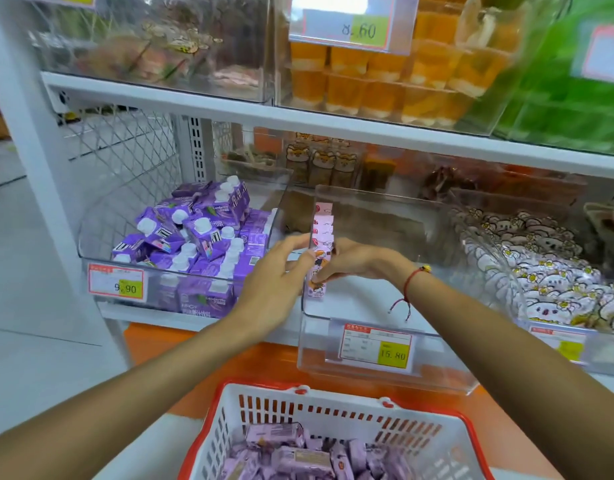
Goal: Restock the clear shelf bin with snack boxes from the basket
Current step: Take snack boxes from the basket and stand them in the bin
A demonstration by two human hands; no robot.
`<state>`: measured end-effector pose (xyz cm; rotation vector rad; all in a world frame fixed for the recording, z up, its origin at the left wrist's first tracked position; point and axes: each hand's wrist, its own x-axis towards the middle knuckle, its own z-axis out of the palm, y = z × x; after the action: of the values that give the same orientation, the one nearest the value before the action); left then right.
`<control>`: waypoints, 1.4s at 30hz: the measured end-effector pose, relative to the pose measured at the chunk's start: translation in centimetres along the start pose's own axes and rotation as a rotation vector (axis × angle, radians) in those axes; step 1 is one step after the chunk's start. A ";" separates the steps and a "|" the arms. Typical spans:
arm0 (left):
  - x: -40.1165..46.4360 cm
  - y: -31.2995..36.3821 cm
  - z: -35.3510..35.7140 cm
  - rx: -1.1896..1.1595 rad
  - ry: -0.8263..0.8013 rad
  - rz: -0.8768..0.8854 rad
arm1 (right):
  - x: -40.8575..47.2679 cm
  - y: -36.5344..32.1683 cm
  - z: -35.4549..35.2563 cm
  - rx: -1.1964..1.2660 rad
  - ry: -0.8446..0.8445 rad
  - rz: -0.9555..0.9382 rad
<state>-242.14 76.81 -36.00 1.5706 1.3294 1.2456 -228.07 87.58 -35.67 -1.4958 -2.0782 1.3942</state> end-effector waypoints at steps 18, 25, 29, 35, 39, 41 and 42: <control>-0.3 0.8 -0.6 -0.125 -0.018 -0.102 | -2.1 1.1 -1.4 0.049 0.220 -0.030; -3.6 2.2 -1.9 0.107 0.289 0.371 | -11.3 -0.7 0.3 -0.307 0.640 -0.442; -8.1 0.7 -1.5 0.223 0.021 0.463 | -19.7 1.7 5.2 -0.382 0.505 -0.685; -10.5 -9.6 2.6 0.633 -0.613 -0.055 | -18.0 13.0 11.8 -0.830 -0.120 -0.050; -12.6 -18.1 5.8 0.797 -0.827 -0.256 | -14.4 22.2 16.6 -0.767 -0.298 0.287; -14.3 -21.1 6.8 0.786 -0.746 -0.276 | -13.7 26.1 19.7 -0.575 -0.218 0.329; -15.0 -22.2 7.3 0.772 -0.651 -0.255 | -13.8 27.7 21.4 -0.497 -0.167 0.346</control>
<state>-241.34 67.19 -62.05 1.9809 1.5555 -0.0112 -218.56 65.03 -64.17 -2.0784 -2.4915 1.1894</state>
